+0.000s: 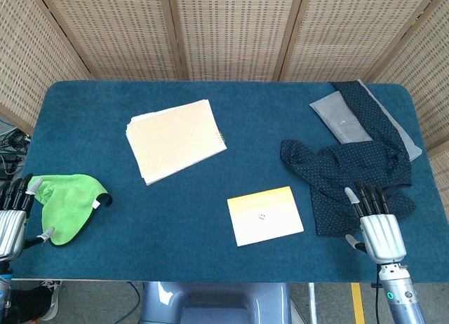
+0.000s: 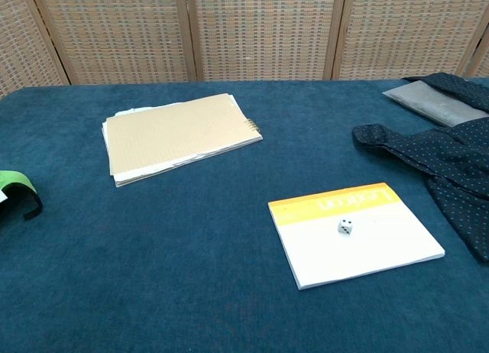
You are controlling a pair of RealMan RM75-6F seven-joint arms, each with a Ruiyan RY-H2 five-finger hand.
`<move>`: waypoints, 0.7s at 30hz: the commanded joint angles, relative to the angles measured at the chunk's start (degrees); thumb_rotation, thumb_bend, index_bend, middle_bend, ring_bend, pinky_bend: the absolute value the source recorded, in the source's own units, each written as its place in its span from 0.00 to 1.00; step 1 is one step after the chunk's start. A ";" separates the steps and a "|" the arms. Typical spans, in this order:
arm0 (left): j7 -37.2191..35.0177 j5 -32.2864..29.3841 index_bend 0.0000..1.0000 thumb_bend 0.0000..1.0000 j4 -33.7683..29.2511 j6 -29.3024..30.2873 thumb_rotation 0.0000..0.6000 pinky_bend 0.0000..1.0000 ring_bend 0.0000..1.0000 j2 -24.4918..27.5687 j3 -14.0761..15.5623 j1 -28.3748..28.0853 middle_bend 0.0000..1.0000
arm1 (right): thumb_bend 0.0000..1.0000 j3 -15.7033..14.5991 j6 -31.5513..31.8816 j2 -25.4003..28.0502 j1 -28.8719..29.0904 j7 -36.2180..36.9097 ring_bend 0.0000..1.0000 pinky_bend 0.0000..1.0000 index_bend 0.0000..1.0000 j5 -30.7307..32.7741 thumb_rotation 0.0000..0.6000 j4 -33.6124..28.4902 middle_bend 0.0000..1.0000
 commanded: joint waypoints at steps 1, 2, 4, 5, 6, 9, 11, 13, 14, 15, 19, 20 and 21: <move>0.12 0.06 0.00 0.00 -0.04 0.00 1.00 0.00 0.00 -0.03 0.03 -0.02 0.00 | 0.16 0.00 0.05 0.07 -0.03 0.06 0.00 0.00 0.00 -0.01 1.00 -0.02 0.00; 0.22 0.09 0.00 0.00 -0.05 0.00 1.00 0.00 0.00 -0.06 0.03 -0.04 0.00 | 0.16 0.00 0.11 0.11 -0.04 0.14 0.00 0.00 0.00 -0.04 1.00 -0.08 0.00; 0.42 0.15 0.00 0.00 -0.10 0.00 1.00 0.00 0.00 -0.08 0.05 -0.06 0.00 | 0.16 0.02 0.26 0.20 -0.08 0.35 0.00 0.00 0.00 -0.12 1.00 -0.16 0.00; 0.50 0.16 0.00 0.00 -0.14 0.02 1.00 0.00 0.00 -0.09 0.06 -0.05 0.00 | 0.16 0.03 0.33 0.26 -0.11 0.44 0.00 0.00 0.00 -0.15 1.00 -0.15 0.00; 0.53 0.15 0.00 0.00 -0.20 0.05 1.00 0.00 0.00 -0.09 0.06 -0.04 0.00 | 0.16 0.03 0.34 0.31 -0.13 0.52 0.00 0.00 0.00 -0.12 1.00 -0.15 0.00; 0.64 0.18 0.00 0.00 -0.32 0.14 1.00 0.00 0.00 -0.08 0.06 -0.01 0.00 | 0.16 0.05 0.25 0.44 -0.14 0.83 0.00 0.00 0.00 0.01 1.00 -0.27 0.00; 0.71 0.22 0.00 0.00 -0.36 0.15 1.00 0.00 0.00 -0.08 0.06 -0.02 0.00 | 0.16 0.04 0.26 0.49 -0.11 0.94 0.00 0.00 0.00 -0.07 1.00 -0.32 0.00; 0.76 0.23 0.00 0.00 -0.36 0.16 1.00 0.00 0.00 -0.10 0.04 -0.04 0.00 | 0.16 0.01 0.29 0.50 -0.08 0.95 0.00 0.00 0.00 -0.22 1.00 -0.36 0.00; 0.72 0.20 0.00 0.00 -0.35 0.13 1.00 0.00 0.00 -0.09 0.04 -0.04 0.00 | 0.16 0.00 0.31 0.48 -0.07 0.94 0.00 0.00 0.00 -0.30 1.00 -0.39 0.00; 0.67 0.17 0.00 0.00 -0.34 0.10 1.00 0.00 0.00 -0.07 0.03 -0.05 0.00 | 0.16 -0.02 0.32 0.48 -0.07 0.91 0.00 0.00 0.00 -0.33 1.00 -0.40 0.00; 0.39 -0.05 0.00 0.00 -0.20 -0.01 1.00 0.00 0.00 -0.03 -0.05 -0.07 0.00 | 0.16 -0.08 0.32 0.34 -0.02 0.78 0.00 0.00 0.00 -0.51 1.00 -0.38 0.00; 0.35 -0.04 0.00 0.00 -0.20 0.02 1.00 0.00 0.00 -0.04 -0.07 -0.06 0.00 | 0.16 -0.08 0.34 0.30 0.01 0.82 0.00 0.00 0.00 -0.60 1.00 -0.37 0.00; 0.31 -0.04 0.00 0.00 -0.21 0.04 1.00 0.00 0.00 -0.02 -0.09 -0.07 0.00 | 0.16 -0.08 0.35 0.24 0.04 0.89 0.00 0.00 0.00 -0.69 1.00 -0.33 0.00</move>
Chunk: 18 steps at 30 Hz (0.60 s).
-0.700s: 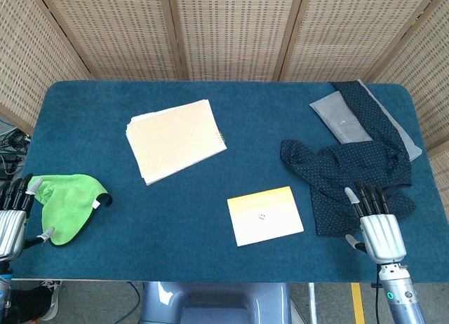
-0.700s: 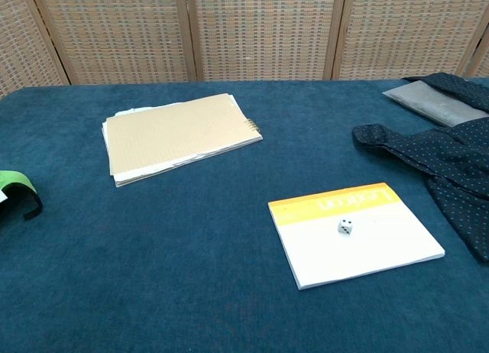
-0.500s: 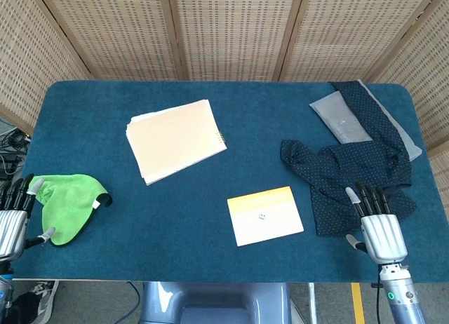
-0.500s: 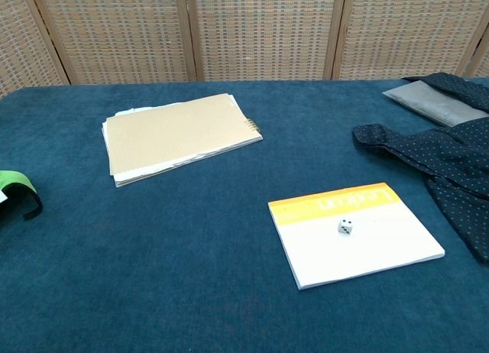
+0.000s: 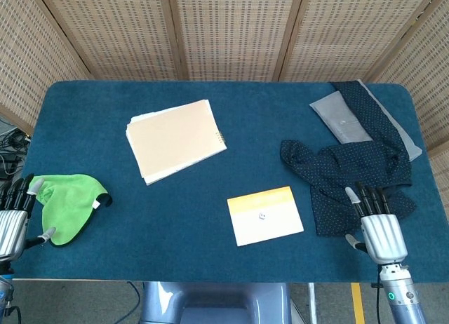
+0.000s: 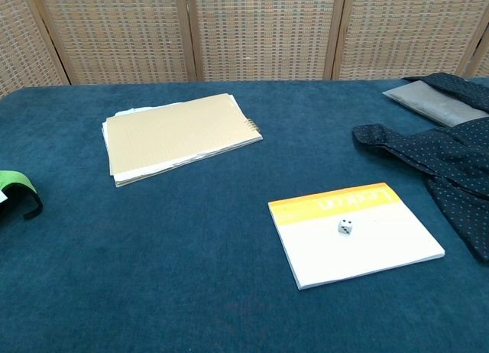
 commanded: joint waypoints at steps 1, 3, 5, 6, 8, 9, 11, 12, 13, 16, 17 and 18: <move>-0.06 -0.02 0.00 0.00 -0.02 0.01 1.00 0.00 0.00 0.05 -0.05 -0.02 0.00 | 0.16 -0.02 -0.06 -0.16 0.12 0.16 0.00 0.00 0.00 -0.19 1.00 0.10 0.00; -0.08 -0.14 0.00 0.00 -0.06 -0.02 1.00 0.00 0.00 0.08 -0.06 0.01 0.00 | 0.16 0.02 -0.41 -0.33 0.37 0.33 0.00 0.00 0.00 -0.20 1.00 0.24 0.00; -0.07 -0.25 0.00 0.00 -0.08 -0.02 1.00 0.00 0.00 0.10 -0.07 0.05 0.00 | 0.16 0.12 -0.81 -0.61 0.68 0.47 0.00 0.00 0.02 -0.18 1.00 0.32 0.00; -0.05 -0.28 0.00 0.00 -0.08 -0.03 1.00 0.00 0.00 0.11 -0.07 0.06 0.00 | 0.16 0.16 -1.03 -0.77 0.86 0.55 0.00 0.00 0.03 -0.20 1.00 0.28 0.00; -0.02 -0.31 0.00 0.00 -0.10 -0.08 1.00 0.00 0.00 0.12 -0.06 0.05 0.00 | 0.16 0.39 -1.72 -1.29 1.46 0.64 0.00 0.00 0.04 -0.20 1.00 0.06 0.00; -0.02 -0.33 0.00 0.00 -0.10 -0.09 1.00 0.00 0.00 0.12 -0.08 0.04 0.00 | 0.16 0.62 -2.26 -1.67 1.98 0.63 0.00 0.00 0.06 -0.25 1.00 -0.13 0.00; -0.11 -0.42 0.00 0.00 -0.10 -0.11 1.00 0.00 0.00 0.15 -0.16 0.01 0.00 | 0.16 1.24 -3.54 -2.54 3.15 0.22 0.00 0.00 0.08 -0.07 1.00 -0.54 0.00; -0.21 -0.53 0.00 0.00 -0.09 -0.18 1.00 0.00 0.00 0.17 -0.21 -0.01 0.00 | 0.16 1.85 -4.59 -3.22 4.10 -0.20 0.00 0.00 0.09 0.27 1.00 -0.93 0.00; -0.31 -0.64 0.00 0.00 -0.05 -0.26 1.00 0.00 0.00 0.19 -0.25 -0.03 0.00 | 0.16 2.44 -5.72 -3.91 5.06 -0.63 0.00 0.00 0.10 0.72 1.00 -1.36 0.00; -0.71 -1.00 0.00 0.00 0.15 -0.62 1.00 0.00 0.00 0.22 -0.32 -0.10 0.00 | 0.16 3.98 -9.04 -5.87 7.69 -2.17 0.00 0.00 0.16 2.22 1.00 -2.05 0.00; -0.94 -1.16 0.00 0.00 0.26 -0.76 1.00 0.00 0.00 0.24 -0.36 -0.13 0.00 | 0.15 4.72 -10.42 -6.86 8.76 -3.20 0.00 0.00 0.17 3.28 1.00 -2.07 0.00; -1.17 -1.25 0.00 0.00 0.35 -0.89 1.00 0.00 0.00 0.26 -0.37 -0.17 0.00 | 0.15 5.47 -11.85 -8.05 9.91 -4.23 0.00 0.00 0.19 4.35 1.00 -1.94 0.00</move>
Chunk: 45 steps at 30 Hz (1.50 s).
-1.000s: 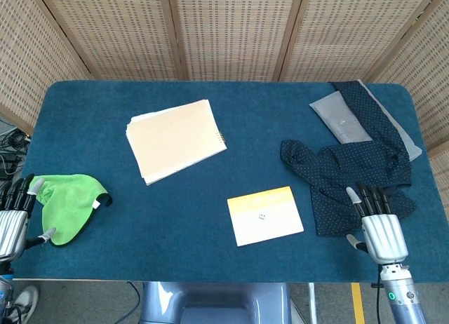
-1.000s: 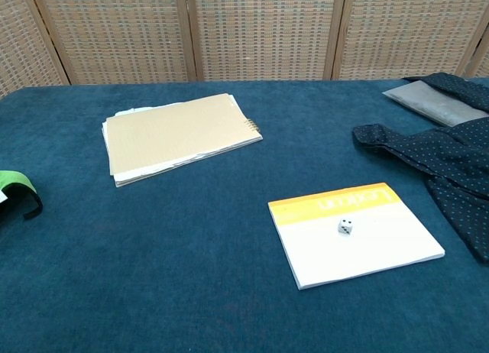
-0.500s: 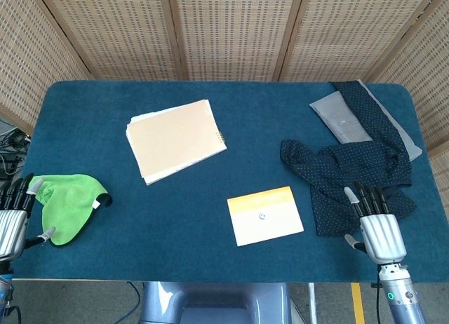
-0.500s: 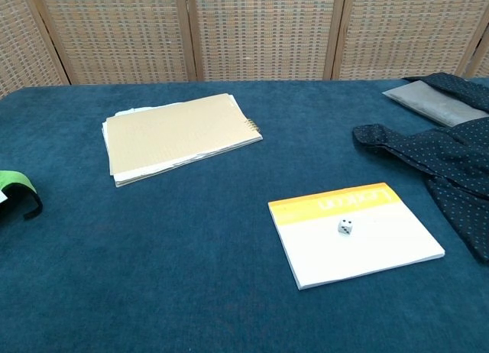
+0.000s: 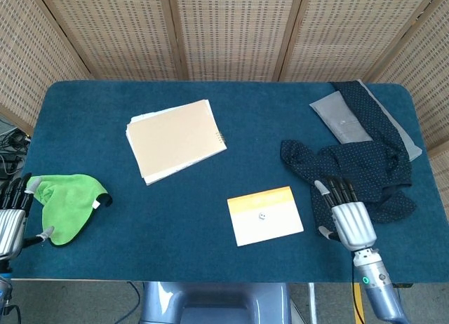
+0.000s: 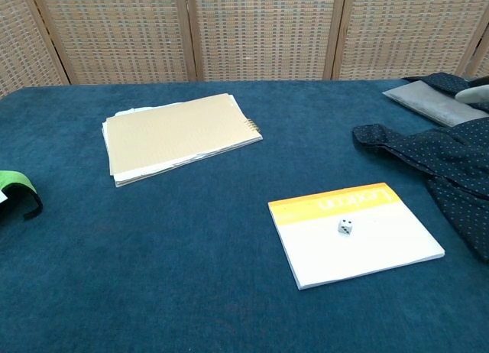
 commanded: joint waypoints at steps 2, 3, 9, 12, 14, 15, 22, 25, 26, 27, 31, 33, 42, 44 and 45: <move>-0.72 -0.31 0.00 0.00 0.29 -0.32 1.00 0.00 0.00 0.10 -0.11 -0.09 0.00 | 0.16 3.42 -5.94 -5.08 4.98 -4.28 0.00 0.00 0.23 4.72 1.00 0.11 0.00; -0.95 -0.41 0.00 0.00 0.37 -0.39 1.00 0.00 0.00 0.13 -0.14 -0.10 0.00 | 0.16 4.01 -6.94 -6.20 5.82 -5.07 0.00 0.00 0.26 5.91 1.00 0.48 0.00; -1.90 -0.69 0.00 0.00 0.86 -1.32 1.00 0.00 0.00 0.11 -0.10 -0.43 0.00 | 0.21 6.07 -11.53 -12.58 9.84 -6.48 0.00 0.00 0.37 11.04 1.00 3.38 0.02; -2.15 -0.68 0.00 0.00 1.06 -1.65 1.00 0.00 0.00 0.08 -0.03 -0.57 0.00 | 0.24 6.26 -12.50 -14.49 10.87 -6.97 0.00 0.02 0.42 12.15 1.00 5.08 0.06; -2.45 -0.89 0.00 0.00 1.27 -2.04 1.00 0.00 0.00 0.03 -0.04 -0.70 0.00 | 0.25 6.38 -13.09 -16.04 11.61 -7.08 0.00 0.02 0.44 12.88 1.00 6.56 0.08; -2.63 -1.04 0.00 0.00 1.40 -2.24 1.00 0.00 0.00 0.02 -0.06 -0.77 0.00 | 0.25 6.40 -13.22 -16.87 11.95 -7.09 0.00 0.02 0.44 13.21 1.00 7.43 0.08; -3.09 -1.47 0.00 0.00 1.88 -3.01 1.00 0.00 0.00 -0.11 -0.14 -1.12 0.00 | 0.29 5.85 -13.03 -19.03 12.90 -7.12 0.00 0.02 0.47 14.01 1.00 8.58 0.10; -3.06 -1.36 0.00 0.00 1.83 -2.99 1.00 0.00 0.00 -0.13 -0.09 -1.16 0.00 | 0.32 5.48 -13.24 -19.64 13.21 -7.66 0.00 0.02 0.48 14.50 1.00 8.47 0.11; -3.04 -1.31 0.00 0.00 1.80 -2.96 1.00 0.00 0.00 -0.13 -0.07 -1.16 0.00 | 0.32 5.41 -13.27 -19.80 13.28 -7.84 0.00 0.02 0.48 14.69 1.00 8.52 0.11; -3.02 -1.27 0.00 0.00 1.79 -2.94 1.00 0.00 0.00 -0.13 -0.04 -1.15 0.00 | 0.32 5.34 -13.36 -19.97 13.36 -8.00 0.00 0.02 0.49 14.92 1.00 8.60 0.11; -3.02 -1.23 0.00 0.00 1.83 -3.03 1.00 0.00 0.00 -0.16 0.05 -1.20 0.00 | 0.33 5.15 -13.80 -20.37 13.61 -8.58 0.00 0.02 0.49 16.38 1.00 8.90 0.11; -3.03 -1.30 0.00 0.00 1.86 -3.16 1.00 0.00 0.00 -0.17 0.05 -1.26 0.00 | 0.34 5.03 -13.76 -20.39 13.66 -8.60 0.00 0.02 0.49 16.67 1.00 8.98 0.12; -2.85 -1.28 0.00 0.00 1.87 -3.08 1.00 0.00 0.00 -0.26 0.08 -1.31 0.00 | 0.39 4.41 -14.64 -20.72 13.78 -8.25 0.00 0.02 0.51 18.87 1.00 10.41 0.12; -2.83 -1.33 0.00 0.00 1.94 -3.12 1.00 0.00 0.00 -0.30 0.07 -1.34 0.00 | 0.39 4.24 -14.64 -20.73 13.74 -7.97 0.00 0.02 0.51 19.18 1.00 10.61 0.13; -2.79 -1.37 0.00 0.00 1.97 -3.19 1.00 0.00 0.00 -0.32 0.08 -1.36 0.00 | 0.39 4.17 -14.60 -20.75 13.71 -7.73 0.00 0.02 0.51 19.25 1.00 10.62 0.13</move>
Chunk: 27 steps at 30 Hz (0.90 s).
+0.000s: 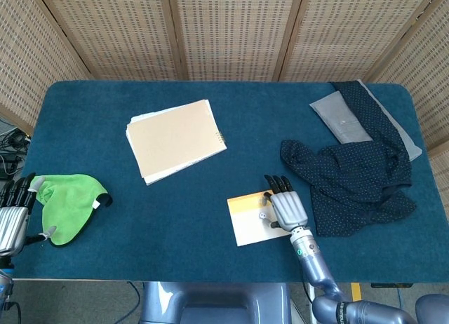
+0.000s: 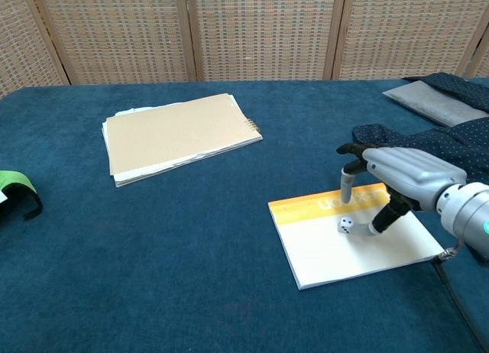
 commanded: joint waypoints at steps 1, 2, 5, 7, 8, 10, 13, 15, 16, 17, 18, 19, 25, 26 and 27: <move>0.07 -0.07 0.00 0.00 0.05 -0.13 1.00 0.00 0.00 -0.05 0.02 -0.05 0.00 | 0.39 -0.18 0.07 -0.04 -0.05 0.43 0.00 0.02 0.51 0.14 1.00 0.06 0.13; 0.11 -0.07 0.00 0.00 0.06 -0.19 1.00 0.00 0.00 -0.06 0.04 -0.08 0.00 | 0.39 -0.25 0.10 -0.06 -0.05 0.52 0.00 0.02 0.51 0.14 1.00 0.07 0.13; 0.14 -0.04 0.00 0.00 0.05 -0.13 1.00 0.00 0.00 -0.08 0.03 -0.10 0.00 | 0.39 -0.50 0.00 -0.23 0.06 0.67 0.00 0.02 0.51 0.27 1.00 0.22 0.13; 0.13 -0.04 0.00 0.00 0.06 -0.10 1.00 0.00 0.00 -0.10 0.04 -0.09 0.00 | 0.39 -0.58 -0.15 -0.34 0.19 0.80 0.00 0.02 0.52 0.49 1.00 0.33 0.13; 0.13 -0.05 0.00 0.00 0.08 -0.11 1.00 0.00 0.00 -0.10 0.06 -0.09 0.00 | 0.39 -0.61 -0.19 -0.39 0.23 0.83 0.00 0.02 0.52 0.56 1.00 0.38 0.13; 0.13 -0.07 0.00 0.00 0.10 -0.17 1.00 0.00 0.00 -0.12 0.07 -0.13 0.00 | 0.39 -0.70 -0.26 -0.51 0.34 0.98 0.00 0.02 0.52 0.66 1.00 0.48 0.13; 0.18 -0.06 0.00 0.00 0.11 -0.24 1.00 0.00 0.00 -0.16 0.09 -0.19 0.00 | 0.39 -0.77 -0.44 -0.71 0.64 0.93 0.00 0.02 0.53 0.79 1.00 0.75 0.14; 0.09 -0.07 0.00 0.00 0.10 -0.16 1.00 0.00 0.00 -0.15 0.07 -0.17 0.00 | 0.39 -0.74 -0.56 -0.80 0.83 0.80 0.00 0.02 0.53 0.98 1.00 0.96 0.14; 0.05 -0.08 0.00 0.00 0.12 -0.13 1.00 0.00 0.00 -0.15 0.06 -0.15 0.00 | 0.39 -0.71 -0.64 -0.83 0.90 0.78 0.00 0.02 0.53 1.11 1.00 1.04 0.14; 0.03 -0.09 0.00 0.00 0.13 -0.12 1.00 0.00 0.00 -0.14 0.06 -0.14 0.00 | 0.40 -0.70 -0.71 -0.84 0.94 0.78 0.00 0.02 0.53 1.18 1.00 1.09 0.14; 0.00 -0.13 0.00 0.00 0.16 -0.13 1.00 0.00 0.00 -0.14 0.06 -0.13 0.00 | 0.41 -0.69 -0.87 -0.86 1.04 0.71 0.00 0.02 0.54 1.32 1.00 1.19 0.15; -0.03 -0.16 0.00 0.00 0.18 -0.17 1.00 0.00 0.00 -0.13 0.06 -0.14 0.00 | 0.43 -0.69 -1.07 -0.85 1.17 0.55 0.00 0.02 0.54 1.54 1.00 1.30 0.15; -0.23 -0.05 0.00 0.00 0.30 -0.13 1.00 0.00 0.00 -0.16 0.08 -0.19 0.00 | 0.50 -0.85 -1.50 -0.71 1.53 -0.60 0.00 0.02 0.55 2.73 1.00 1.19 0.15; -0.23 -0.05 0.00 0.00 0.31 -0.15 1.00 0.00 0.00 -0.16 0.09 -0.20 0.00 | 0.50 -0.90 -1.55 -0.69 1.54 -0.72 0.00 0.02 0.55 2.88 1.00 1.13 0.15; -0.24 -0.06 0.00 0.00 0.31 -0.16 1.00 0.00 0.00 -0.16 0.09 -0.21 0.00 | 0.51 -0.94 -1.60 -0.66 1.55 -0.80 0.00 0.02 0.55 3.04 1.00 1.05 0.15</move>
